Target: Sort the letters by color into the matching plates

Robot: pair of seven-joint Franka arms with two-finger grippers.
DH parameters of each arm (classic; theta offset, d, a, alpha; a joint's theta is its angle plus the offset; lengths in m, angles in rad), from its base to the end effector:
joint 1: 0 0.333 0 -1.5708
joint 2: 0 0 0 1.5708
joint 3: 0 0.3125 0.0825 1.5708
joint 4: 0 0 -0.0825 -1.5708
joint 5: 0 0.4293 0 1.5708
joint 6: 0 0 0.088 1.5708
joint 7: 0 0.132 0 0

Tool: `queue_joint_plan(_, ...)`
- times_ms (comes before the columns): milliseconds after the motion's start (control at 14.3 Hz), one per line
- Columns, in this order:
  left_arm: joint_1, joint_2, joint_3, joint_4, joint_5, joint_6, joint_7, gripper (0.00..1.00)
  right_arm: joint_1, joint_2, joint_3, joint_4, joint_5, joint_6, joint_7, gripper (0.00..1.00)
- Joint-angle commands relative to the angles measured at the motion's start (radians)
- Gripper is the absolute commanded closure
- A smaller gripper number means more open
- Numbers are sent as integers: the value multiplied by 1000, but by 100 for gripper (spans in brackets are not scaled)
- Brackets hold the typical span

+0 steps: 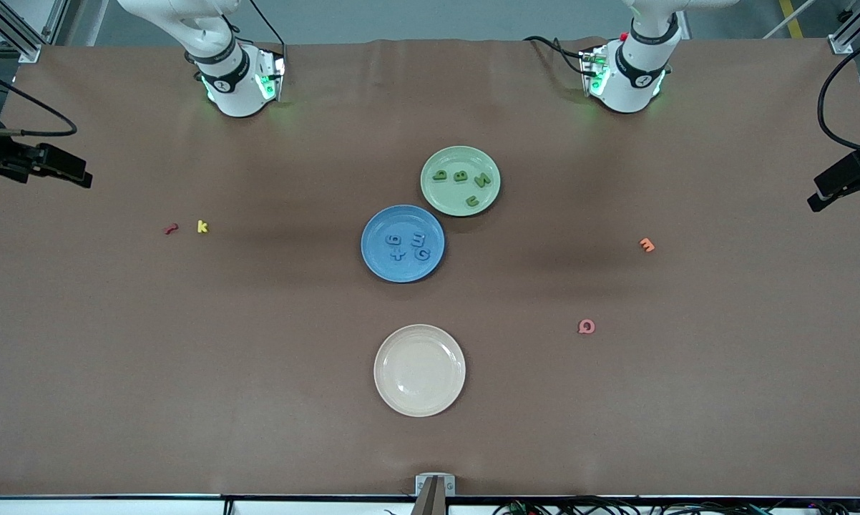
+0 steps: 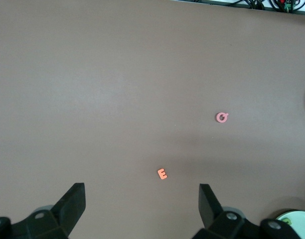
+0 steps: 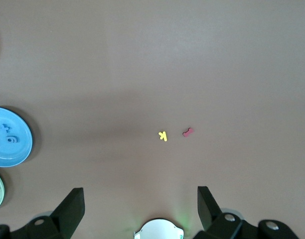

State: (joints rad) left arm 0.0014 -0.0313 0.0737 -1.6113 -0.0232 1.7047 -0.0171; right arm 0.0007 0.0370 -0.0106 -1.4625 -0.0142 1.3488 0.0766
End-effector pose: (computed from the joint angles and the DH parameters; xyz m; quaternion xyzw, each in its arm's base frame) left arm 0.6049 0.0434 0.6064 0.9969 0.0469 0.0626 0.0109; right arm 0.5835 -0.0078 0.6114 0.9962 -0.0442 -0.0750 0.0097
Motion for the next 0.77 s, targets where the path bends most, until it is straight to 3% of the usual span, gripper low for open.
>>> queue_joint_plan(0, 8, -22, -8, -22, 0, 18, 25, 0, -1, -112, 1, -111, 16, 15, 9, 0)
queue_joint_plan(210, 5, -24, -12, -16, 0, 18, 23, 0, -2, -163, 0, -153, 16, 53, 9, 0)
queue_joint_plan(700, -1, -25, -37, 1, 0, 4, 16, 0, -5, -164, -3, -154, 19, 110, 9, 0)
